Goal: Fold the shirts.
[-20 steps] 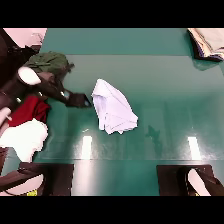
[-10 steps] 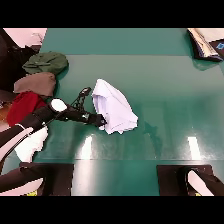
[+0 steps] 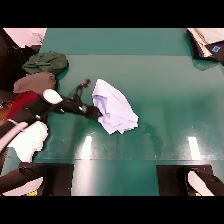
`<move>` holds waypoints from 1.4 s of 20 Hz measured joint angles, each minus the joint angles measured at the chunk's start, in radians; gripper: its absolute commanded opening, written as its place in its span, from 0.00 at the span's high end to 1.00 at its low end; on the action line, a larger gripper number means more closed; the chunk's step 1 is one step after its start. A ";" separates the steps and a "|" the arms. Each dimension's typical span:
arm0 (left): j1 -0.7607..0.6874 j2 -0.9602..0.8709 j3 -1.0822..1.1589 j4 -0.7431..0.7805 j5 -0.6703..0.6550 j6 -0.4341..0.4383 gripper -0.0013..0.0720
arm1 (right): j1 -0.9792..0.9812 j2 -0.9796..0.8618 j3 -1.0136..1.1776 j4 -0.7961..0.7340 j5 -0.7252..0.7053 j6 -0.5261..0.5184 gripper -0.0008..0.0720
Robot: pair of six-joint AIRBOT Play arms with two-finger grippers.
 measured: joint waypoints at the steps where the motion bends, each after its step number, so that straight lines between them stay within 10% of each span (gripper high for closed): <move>1: 0.034 0.031 0.056 0.019 -0.042 0.000 0.95 | 0.000 0.000 -0.011 -0.014 0.019 0.000 0.96; 3: 0.093 0.092 0.167 0.060 -0.111 -0.001 0.95 | 0.001 0.000 -0.057 -0.034 0.063 -0.001 0.81; 5: 0.130 0.144 0.268 0.105 -0.159 0.000 0.95 | 0.014 0.000 -0.129 -0.042 0.091 -0.002 0.24; 6: 0.140 0.163 0.311 0.124 -0.180 0.000 0.95 | 0.029 -0.001 -0.175 -0.046 0.095 -0.003 0.22; 21: 0.170 0.206 0.427 0.309 -0.385 -0.051 0.95 | 0.607 -0.302 -0.518 -0.028 -0.188 -0.004 0.26; 25: 0.170 0.206 0.427 0.317 -0.398 -0.052 0.95 | 0.637 -0.362 -0.499 0.022 -0.241 -0.015 0.71; 26: 0.170 0.206 0.427 0.319 -0.400 -0.052 0.95 | 0.640 -0.373 -0.488 0.026 -0.248 -0.021 0.97; 28: 0.170 0.206 0.428 0.320 -0.402 -0.056 0.95 | 0.641 -0.387 -0.455 0.032 -0.256 -0.042 0.96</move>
